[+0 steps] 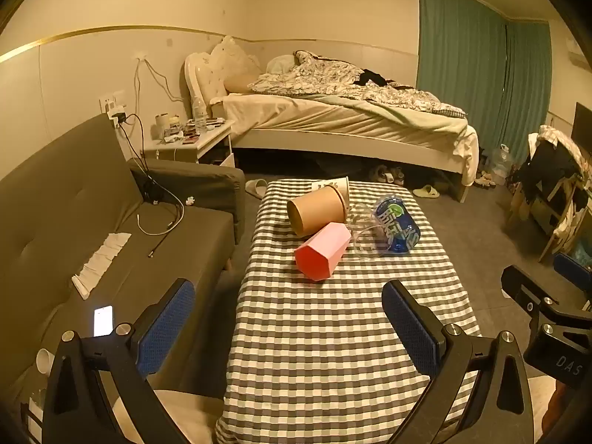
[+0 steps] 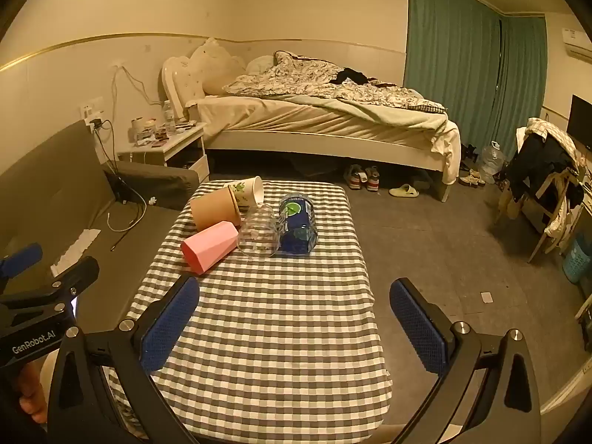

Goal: Flip cup upside down

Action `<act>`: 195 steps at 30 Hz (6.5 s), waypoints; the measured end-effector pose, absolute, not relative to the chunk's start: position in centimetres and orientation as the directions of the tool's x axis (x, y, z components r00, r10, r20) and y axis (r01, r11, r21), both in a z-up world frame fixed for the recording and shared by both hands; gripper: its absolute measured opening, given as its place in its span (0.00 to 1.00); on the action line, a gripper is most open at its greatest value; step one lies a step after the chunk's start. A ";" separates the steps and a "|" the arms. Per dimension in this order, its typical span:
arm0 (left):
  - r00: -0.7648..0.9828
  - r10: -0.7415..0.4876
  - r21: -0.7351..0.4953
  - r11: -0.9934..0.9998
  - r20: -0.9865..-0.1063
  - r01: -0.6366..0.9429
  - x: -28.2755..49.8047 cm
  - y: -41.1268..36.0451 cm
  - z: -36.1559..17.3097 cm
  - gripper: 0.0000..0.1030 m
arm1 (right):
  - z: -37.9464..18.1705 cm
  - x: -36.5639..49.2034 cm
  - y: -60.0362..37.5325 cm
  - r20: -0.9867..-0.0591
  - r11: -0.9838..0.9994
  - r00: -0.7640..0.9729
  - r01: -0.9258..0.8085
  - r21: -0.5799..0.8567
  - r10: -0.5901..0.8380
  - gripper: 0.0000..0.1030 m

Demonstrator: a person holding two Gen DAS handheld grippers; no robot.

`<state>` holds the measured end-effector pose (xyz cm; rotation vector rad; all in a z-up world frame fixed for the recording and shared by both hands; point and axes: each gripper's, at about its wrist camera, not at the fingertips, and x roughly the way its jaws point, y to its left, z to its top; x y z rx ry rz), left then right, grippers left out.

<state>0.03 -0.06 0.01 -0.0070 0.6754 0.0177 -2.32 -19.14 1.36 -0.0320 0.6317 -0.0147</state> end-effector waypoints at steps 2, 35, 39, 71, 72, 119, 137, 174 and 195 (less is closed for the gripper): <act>0.780 0.015 -0.003 1.000 -0.626 -0.021 0.1 -0.1 0.0 1.00 | 1.3 -2.3 -19.2 -0.598 1.000 0.801 0.003 -0.031 -0.021 1.00; 0.795 -0.002 -0.019 1.000 -0.607 -0.012 0.0 -0.2 0.5 1.00 | 0.6 -1.8 -19.2 -0.612 1.000 0.790 0.011 -0.010 -0.015 1.00; 0.796 -0.004 -0.020 1.000 -0.605 -0.010 -0.1 -0.2 0.4 1.00 | 0.6 -1.9 -19.2 -0.613 1.000 0.790 0.011 -0.010 -0.015 1.00; 0.797 -0.008 -0.023 1.000 -0.603 -0.008 -0.2 -0.2 0.8 1.00 | 1.2 -2.6 -19.9 -0.615 1.000 0.788 0.018 -0.001 -0.014 1.00; 0.798 -0.008 -0.024 1.000 -0.603 -0.008 -0.2 -0.2 0.8 1.00 | 1.2 -2.5 -19.9 -0.615 1.000 0.788 0.017 -0.001 -0.014 1.00; 0.697 0.052 -0.021 0.995 -0.715 -0.096 17.7 0.2 -6.4 1.00 | -4.8 21.0 -22.4 -0.764 0.999 0.644 -0.024 0.040 0.046 1.00; 0.624 0.063 0.016 0.997 -0.779 -0.081 20.6 -0.3 -11.6 1.00 | -15.0 29.8 -22.8 -0.884 0.985 0.435 -0.032 0.172 0.168 0.64; 0.666 0.069 0.005 0.995 -0.743 -0.098 1.5 5.6 -8.3 1.00 | -12.9 4.0 -13.8 -0.847 0.992 0.519 -0.016 0.126 0.116 0.62; 0.605 0.012 -0.009 0.999 -0.796 -0.031 4.1 -0.9 -7.4 1.00 | -8.4 3.3 -20.1 -0.841 0.990 0.527 -0.004 0.144 0.125 0.94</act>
